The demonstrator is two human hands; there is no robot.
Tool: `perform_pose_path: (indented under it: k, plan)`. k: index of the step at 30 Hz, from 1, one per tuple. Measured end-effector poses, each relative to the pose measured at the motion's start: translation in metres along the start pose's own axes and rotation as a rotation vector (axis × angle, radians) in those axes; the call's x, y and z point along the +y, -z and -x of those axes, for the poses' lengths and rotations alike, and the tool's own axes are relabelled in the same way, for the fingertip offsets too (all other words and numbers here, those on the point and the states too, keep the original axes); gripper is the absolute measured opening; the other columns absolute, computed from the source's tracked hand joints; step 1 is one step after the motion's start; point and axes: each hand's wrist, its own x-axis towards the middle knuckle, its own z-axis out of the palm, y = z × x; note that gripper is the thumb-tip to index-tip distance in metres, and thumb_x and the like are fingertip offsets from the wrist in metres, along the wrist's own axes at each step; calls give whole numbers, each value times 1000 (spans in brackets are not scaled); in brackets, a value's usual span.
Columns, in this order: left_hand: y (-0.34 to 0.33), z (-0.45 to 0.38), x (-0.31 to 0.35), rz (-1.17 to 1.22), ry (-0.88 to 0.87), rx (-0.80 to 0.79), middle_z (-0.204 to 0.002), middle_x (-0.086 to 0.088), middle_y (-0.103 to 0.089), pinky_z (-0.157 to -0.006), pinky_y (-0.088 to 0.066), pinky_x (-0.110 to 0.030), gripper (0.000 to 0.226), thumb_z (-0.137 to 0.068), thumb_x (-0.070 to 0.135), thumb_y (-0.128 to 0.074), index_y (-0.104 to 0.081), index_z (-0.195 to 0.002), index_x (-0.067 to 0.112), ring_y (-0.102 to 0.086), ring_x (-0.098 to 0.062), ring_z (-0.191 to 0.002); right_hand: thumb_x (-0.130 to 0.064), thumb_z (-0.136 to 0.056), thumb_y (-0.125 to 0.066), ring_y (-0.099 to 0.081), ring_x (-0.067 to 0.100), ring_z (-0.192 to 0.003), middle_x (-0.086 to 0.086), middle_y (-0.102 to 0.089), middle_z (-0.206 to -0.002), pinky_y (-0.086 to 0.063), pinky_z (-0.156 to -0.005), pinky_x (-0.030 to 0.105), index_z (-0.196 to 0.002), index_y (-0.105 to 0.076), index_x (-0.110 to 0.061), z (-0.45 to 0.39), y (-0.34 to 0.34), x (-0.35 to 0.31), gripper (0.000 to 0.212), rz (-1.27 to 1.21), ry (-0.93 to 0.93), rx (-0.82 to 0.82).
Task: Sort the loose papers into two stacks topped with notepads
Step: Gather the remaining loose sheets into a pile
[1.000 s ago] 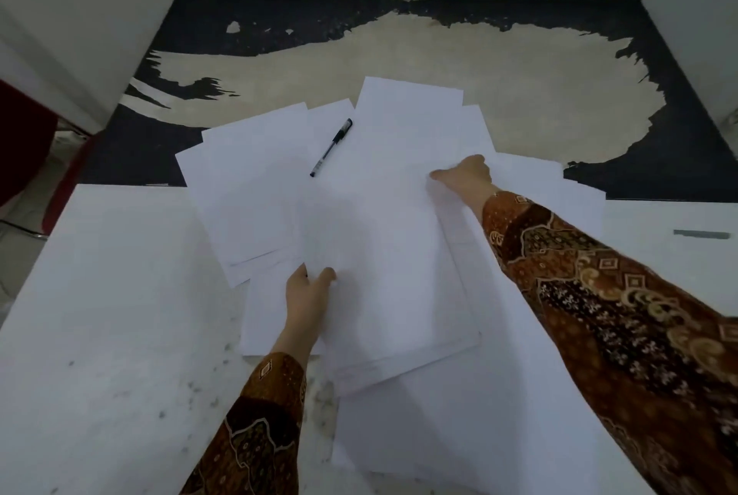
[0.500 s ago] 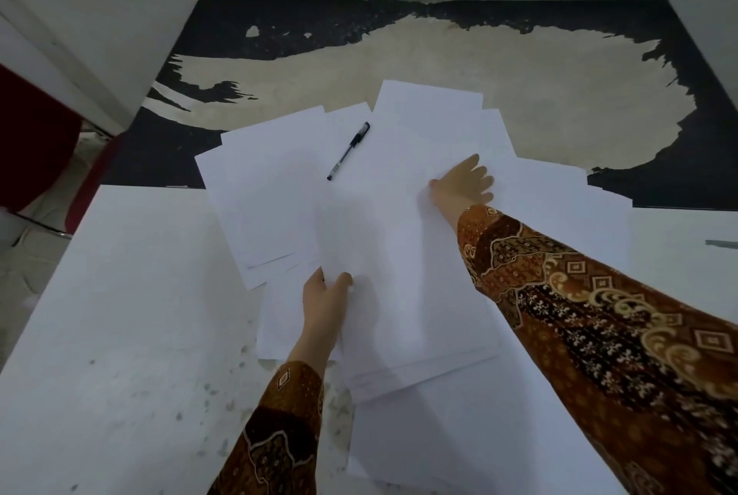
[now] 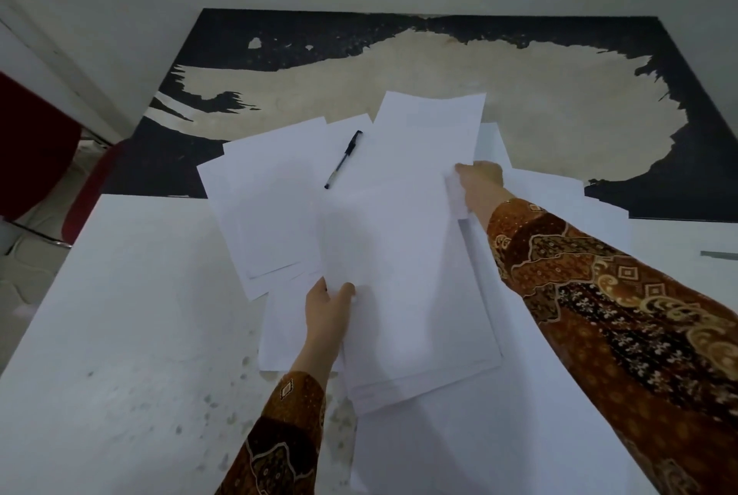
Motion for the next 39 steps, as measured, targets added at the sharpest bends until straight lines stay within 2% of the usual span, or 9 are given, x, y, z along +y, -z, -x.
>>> perform_pose_path:
  k: [2,9,12,14,19,24,29,32,39]
  plan:
    - [1,2,2,-2,-7,-4,-94,-10,-67,-72,-58,-41,20,-83,6,-56,-61,-102,7,-65,-30,-85,-15,-90,-60,-58,24,-84,8,-60,-86,-48,-66,29,-85,-59,-10,-2,11,-8,7,-47,70,70]
    - [8,3,1,-67,-28,-53,-94,-18,-66,-75,-57,-50,15,-84,11,-57,-61,-96,4,-65,-37,-86,-17,-91,-55,-43,21,-69,4,-43,-69,-34,-68,29,-67,-43,-9,-8,87,-4,28,-203,131,315]
    - [11,7,4,-59,-43,-68,-81,-14,-60,-60,-51,-37,5,-87,7,-54,-56,-83,5,-59,-27,-72,-16,-93,-54,-55,21,-89,4,-53,-90,-36,-75,25,-99,-54,-5,8,112,16,13,-307,55,259]
    - [10,9,5,-49,-51,-76,-76,-9,-55,-59,-45,-30,13,-88,6,-52,-51,-76,10,-53,-22,-68,-10,-93,-53,-52,19,-99,5,-55,-114,-39,-81,24,-125,-50,-1,22,121,39,34,-364,4,200]
    - [12,10,4,-28,-28,-118,-63,-1,-46,-47,-34,-25,23,-90,4,-48,-45,-70,16,-43,-17,-54,-13,-87,-61,-60,31,-95,19,-63,-114,-49,-88,40,-102,-60,-2,51,124,114,18,-270,-122,206]
    - [14,15,4,-18,-31,-126,-62,1,-43,-45,-35,-22,27,-90,0,-45,-41,-69,17,-40,-15,-53,-13,-92,-57,-57,31,-111,17,-58,-122,-45,-96,39,-136,-42,0,71,138,145,49,-608,-194,360]
    - [20,15,1,-7,-35,-156,-78,-8,-57,-57,-46,-30,15,-90,2,-44,-58,-90,8,-54,-25,-67,-20,-96,-52,-52,33,-120,17,-54,-132,-42,-93,32,-137,-44,-3,72,155,156,45,-801,-276,223]
    - [20,11,-1,-6,-19,-167,-83,-10,-60,-60,-48,-33,17,-89,3,-44,-59,-97,6,-57,-28,-71,-18,-92,-59,-51,25,-122,4,-51,-134,-43,-103,42,-146,-31,-10,77,150,147,61,-609,-274,182]
    - [16,13,4,76,50,-125,-83,-9,-57,-63,-48,-33,15,-95,14,-43,-53,-86,8,-56,-28,-74,-9,-91,-60,-65,23,-88,8,-67,-101,-55,-79,36,-111,-62,-3,105,121,134,21,-199,-37,-161]
